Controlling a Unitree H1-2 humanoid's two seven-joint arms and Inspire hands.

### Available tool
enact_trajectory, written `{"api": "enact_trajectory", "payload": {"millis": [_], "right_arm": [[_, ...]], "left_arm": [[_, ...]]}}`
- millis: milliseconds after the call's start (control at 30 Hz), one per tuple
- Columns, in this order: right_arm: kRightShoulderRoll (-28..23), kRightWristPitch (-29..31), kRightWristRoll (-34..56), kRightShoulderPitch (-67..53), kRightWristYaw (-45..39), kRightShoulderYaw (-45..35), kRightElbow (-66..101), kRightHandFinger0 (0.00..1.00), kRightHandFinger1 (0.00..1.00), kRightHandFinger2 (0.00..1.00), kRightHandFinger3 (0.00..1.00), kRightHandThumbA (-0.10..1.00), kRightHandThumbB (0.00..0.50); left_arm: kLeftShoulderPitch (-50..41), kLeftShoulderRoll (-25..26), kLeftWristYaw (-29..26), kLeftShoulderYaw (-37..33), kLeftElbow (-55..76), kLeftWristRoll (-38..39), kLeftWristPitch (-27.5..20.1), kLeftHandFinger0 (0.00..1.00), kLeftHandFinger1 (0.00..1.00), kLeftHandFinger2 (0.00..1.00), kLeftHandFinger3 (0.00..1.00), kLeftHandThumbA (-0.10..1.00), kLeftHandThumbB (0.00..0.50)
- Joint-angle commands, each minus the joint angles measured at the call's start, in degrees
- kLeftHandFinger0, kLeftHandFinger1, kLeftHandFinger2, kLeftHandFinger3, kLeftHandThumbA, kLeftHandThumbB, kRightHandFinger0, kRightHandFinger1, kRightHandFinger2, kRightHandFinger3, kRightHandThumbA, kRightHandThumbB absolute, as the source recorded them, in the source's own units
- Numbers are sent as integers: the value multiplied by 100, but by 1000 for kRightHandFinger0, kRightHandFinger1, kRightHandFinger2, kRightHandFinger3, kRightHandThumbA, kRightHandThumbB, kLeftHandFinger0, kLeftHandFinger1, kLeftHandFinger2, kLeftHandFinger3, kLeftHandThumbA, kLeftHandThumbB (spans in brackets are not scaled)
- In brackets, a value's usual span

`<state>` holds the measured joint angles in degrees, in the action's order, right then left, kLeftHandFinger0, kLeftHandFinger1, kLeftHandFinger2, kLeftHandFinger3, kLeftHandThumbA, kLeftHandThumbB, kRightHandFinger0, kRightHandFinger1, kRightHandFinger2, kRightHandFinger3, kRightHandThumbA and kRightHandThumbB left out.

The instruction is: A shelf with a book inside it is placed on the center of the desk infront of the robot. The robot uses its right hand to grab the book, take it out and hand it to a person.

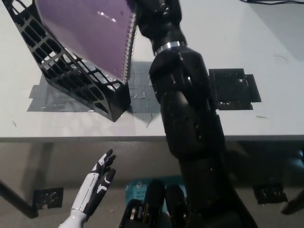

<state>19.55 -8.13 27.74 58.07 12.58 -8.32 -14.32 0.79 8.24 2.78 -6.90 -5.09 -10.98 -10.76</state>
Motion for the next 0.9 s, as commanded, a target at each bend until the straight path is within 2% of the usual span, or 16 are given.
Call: {"api": "enact_trajectory", "payload": {"millis": [0, 67, 100, 133, 167, 200, 400, 500, 533, 567, 600, 633, 733, 767, 867], "right_arm": [[142, -163, 940, 585, 197, -530, 504, 0, 151, 655, 870, -100, 41], [83, -236, 1457, 603, 209, -922, 564, 0, 191, 682, 979, -100, 27], [47, -321, 1605, 601, 320, -1077, 611, 0, 140, 571, 1000, -100, 3], [42, -350, 1636, 603, 343, -1124, 622, 0, 140, 571, 1000, -100, 3], [-9, -426, 1785, 598, 403, -1256, 646, 0, 229, 640, 1000, -100, 27], [-64, -483, 1962, 579, 477, -1414, 679, 0, 243, 653, 1000, -100, 33], [-335, -741, 2455, 343, 726, -2025, 809, 0, 239, 634, 1000, -100, 31], [-449, -786, 2735, 96, 698, -2344, 764, 0, 283, 657, 1000, -100, 16], [-449, -786, 2735, 96, 698, -2344, 764, 0, 129, 504, 1000, -100, 3], [-505, -913, 2904, -56, 709, -2474, 770, 1, 259, 667, 1000, -100, 36], [-531, -957, 2946, -111, 692, -2506, 768, 1, 259, 667, 1000, -100, 36], [-553, -967, 3023, -209, 716, -2597, 745, 0, 270, 712, 1000, -100, 55], [-556, -932, 3030, -281, 790, -2665, 704, 0, 254, 705, 1000, -100, 31], [-568, -919, 2995, -319, 784, -2666, 686, 0, 243, 675, 1000, -100, 35], [-603, -850, 2914, -554, 672, -2685, 494, 0, 209, 601, 1000, -100, 2]], "left_arm": [[22, 71, 42, -31, 73, -70, -116, 1000, 1000, 1000, 1000, 980, 307], [19, 76, 63, -31, 36, -36, -174, 1000, 1000, 1000, 1000, 974, 305], [-1, 86, 60, -26, 16, -32, -209, 1000, 1000, 1000, 1000, 975, 313], [-7, 87, 59, -23, 11, -31, -217, 1000, 1000, 1000, 1000, 975, 313], [-14, 86, 64, -18, 27, -29, -181, 1000, 1000, 1000, 1000, 977, 325], [-24, 88, 63, -17, 41, -41, -157, 1000, 1000, 1000, 1000, 977, 316], [-119, 72, 32, 7, 115, -59, -97, 1000, 1000, 1000, 1000, 978, 320], [-167, 67, 0, 32, 85, -38, -173, 1000, 1000, 1000, 1000, 981, 312], [-167, 67, 0, 32, 85, -38, -173, 1000, 1000, 1000, 1000, 972, 303], [-180, 48, -12, 40, 52, -16, -211, 1000, 1000, 1000, 1000, 968, 309], [-183, 42, -14, 42, 44, -10, -215, 1000, 1000, 1000, 1000, 968, 309], [-190, 36, -28, 42, 51, -38, -196, 1000, 1000, 1000, 1000, 971, 311], [-190, 27, -47, 55, 60, -58, -161, 1000, 1000, 1000, 1000, 972, 312], [-193, 21, -44, 60, 68, -44, -150, 1000, 1000, 1000, 1000, 962, 307], [-202, 10, -35, 67, 77, -22, -136, 1000, 1000, 1000, 1000, 958, 303]]}}
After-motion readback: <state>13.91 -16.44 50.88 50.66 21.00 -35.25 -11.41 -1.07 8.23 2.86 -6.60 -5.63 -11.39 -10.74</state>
